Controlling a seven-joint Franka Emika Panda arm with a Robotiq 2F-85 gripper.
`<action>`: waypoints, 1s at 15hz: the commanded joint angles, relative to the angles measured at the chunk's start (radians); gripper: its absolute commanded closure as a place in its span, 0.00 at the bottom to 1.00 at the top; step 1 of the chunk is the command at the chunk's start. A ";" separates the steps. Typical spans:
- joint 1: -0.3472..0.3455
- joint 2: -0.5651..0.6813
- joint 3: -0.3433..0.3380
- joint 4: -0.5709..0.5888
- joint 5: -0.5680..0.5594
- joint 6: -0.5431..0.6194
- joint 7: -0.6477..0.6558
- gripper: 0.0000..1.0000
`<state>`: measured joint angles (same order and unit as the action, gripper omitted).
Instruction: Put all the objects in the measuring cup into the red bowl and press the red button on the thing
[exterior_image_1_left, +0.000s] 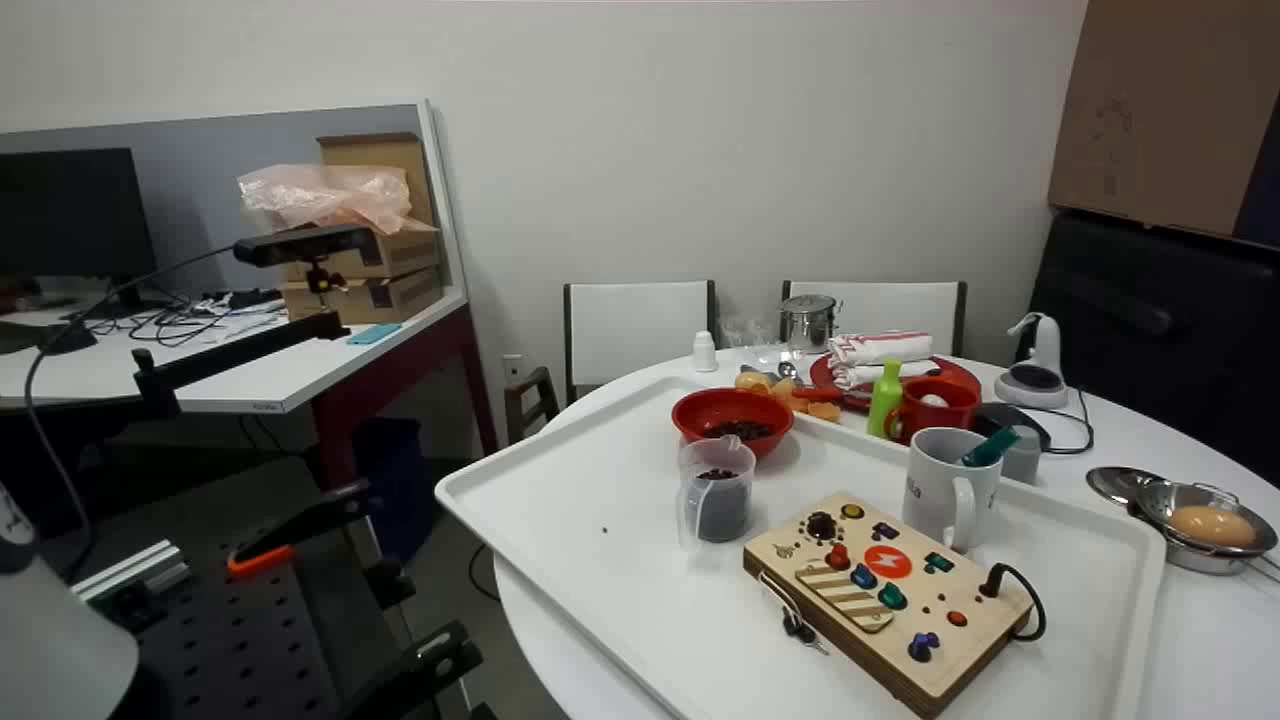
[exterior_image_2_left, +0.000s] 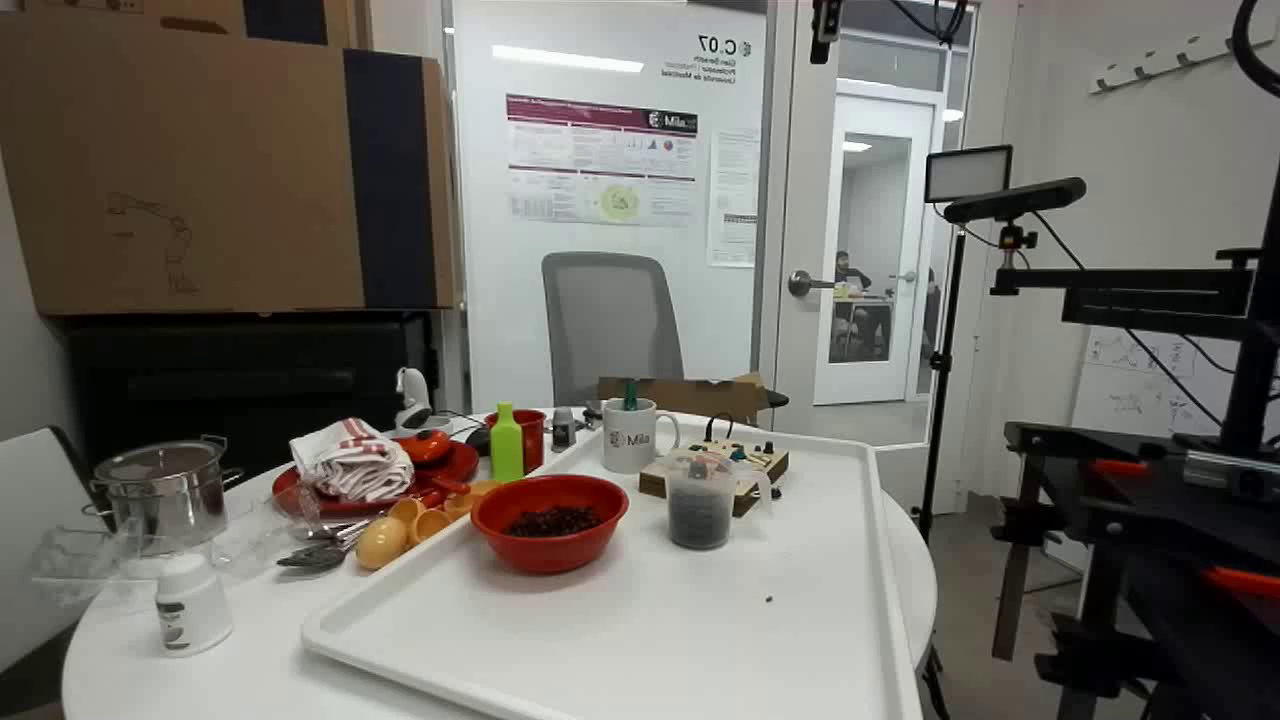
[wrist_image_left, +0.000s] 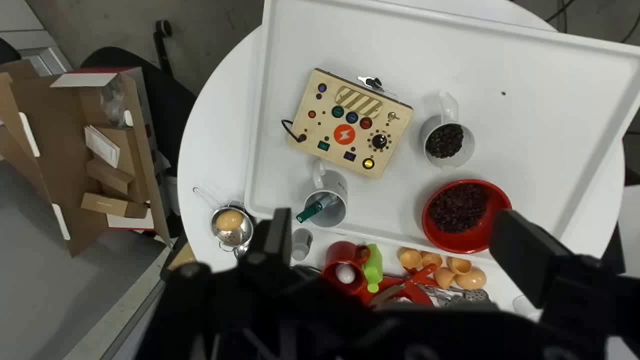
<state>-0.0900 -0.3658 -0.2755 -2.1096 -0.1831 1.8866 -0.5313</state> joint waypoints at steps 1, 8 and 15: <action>-0.009 0.002 0.008 0.003 0.004 -0.001 -0.003 0.00; -0.011 0.013 0.015 0.008 -0.006 0.005 0.015 0.00; 0.010 0.081 0.094 -0.033 -0.052 0.156 0.092 0.00</action>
<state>-0.0881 -0.3164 -0.2202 -2.1196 -0.1949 1.9610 -0.4696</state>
